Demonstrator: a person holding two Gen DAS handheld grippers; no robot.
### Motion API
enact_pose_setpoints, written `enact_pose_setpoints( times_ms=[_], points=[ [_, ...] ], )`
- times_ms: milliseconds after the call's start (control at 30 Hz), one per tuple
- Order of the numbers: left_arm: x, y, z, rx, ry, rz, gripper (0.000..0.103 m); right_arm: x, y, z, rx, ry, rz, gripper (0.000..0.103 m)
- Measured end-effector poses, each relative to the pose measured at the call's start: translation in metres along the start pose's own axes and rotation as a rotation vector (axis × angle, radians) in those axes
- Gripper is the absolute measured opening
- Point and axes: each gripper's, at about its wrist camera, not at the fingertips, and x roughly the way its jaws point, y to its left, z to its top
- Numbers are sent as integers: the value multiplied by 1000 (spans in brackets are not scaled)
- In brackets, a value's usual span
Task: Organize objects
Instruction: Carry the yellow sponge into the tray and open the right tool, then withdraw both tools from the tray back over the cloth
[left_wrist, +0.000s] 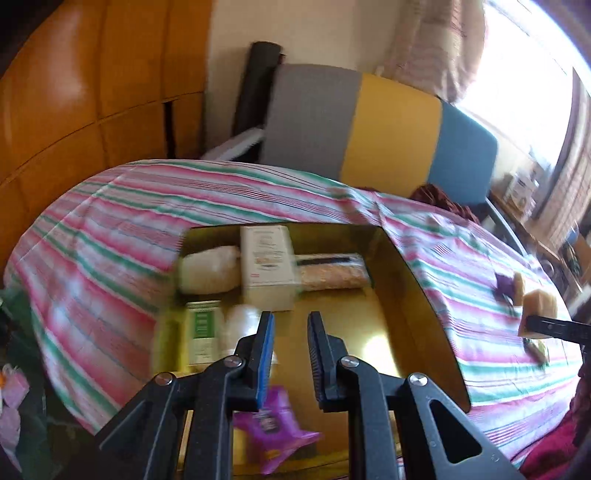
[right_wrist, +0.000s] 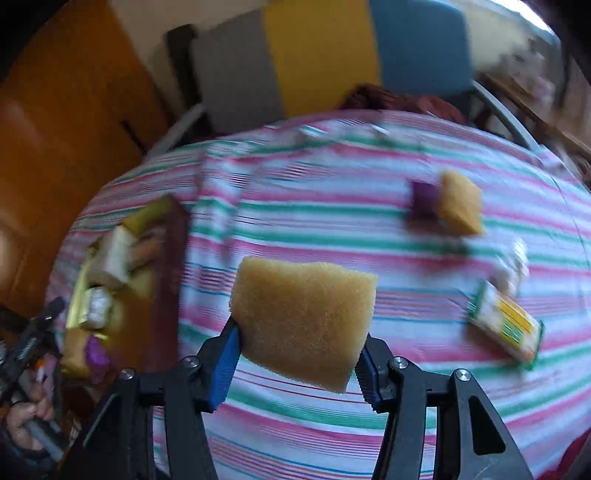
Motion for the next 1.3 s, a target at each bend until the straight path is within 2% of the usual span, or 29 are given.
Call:
enact_pose_setpoints(
  times_ms=[133, 233, 400, 433, 500, 600, 633, 667, 800, 1000, 1300],
  points=[
    [-12, 37, -4, -68, -11, 61, 17, 8, 84, 10, -138, 32, 124, 57],
    [-16, 62, -10, -117, -6, 99, 17, 33, 143, 14, -244, 108, 179, 57],
    [-18, 86, -21, -165, 10, 118, 17, 101, 204, 10, -342, 283, 190, 57],
    [-18, 88, -23, -170, 13, 117, 17, 116, 215, 11, -351, 303, 169, 57],
    [-15, 90, -27, -176, 23, 109, 17, 141, 224, 14, -360, 314, 133, 58],
    [-12, 92, -32, -180, 35, 98, 18, 169, 248, 12, -387, 330, 125, 70],
    [-10, 92, -32, -179, 40, 93, 19, 174, 250, 12, -375, 331, 126, 82],
    [-10, 93, -34, -181, 43, 90, 20, 177, 251, 11, -355, 333, 137, 87],
    [-9, 96, -35, -186, 41, 92, 21, 172, 248, 8, -310, 312, 176, 97],
    [-13, 93, -34, -179, 29, 94, 21, 149, 235, 2, -270, 260, 169, 98],
    [-26, 65, -28, -96, 3, 75, 21, 104, 201, -3, -199, 154, 164, 98]
  ],
)
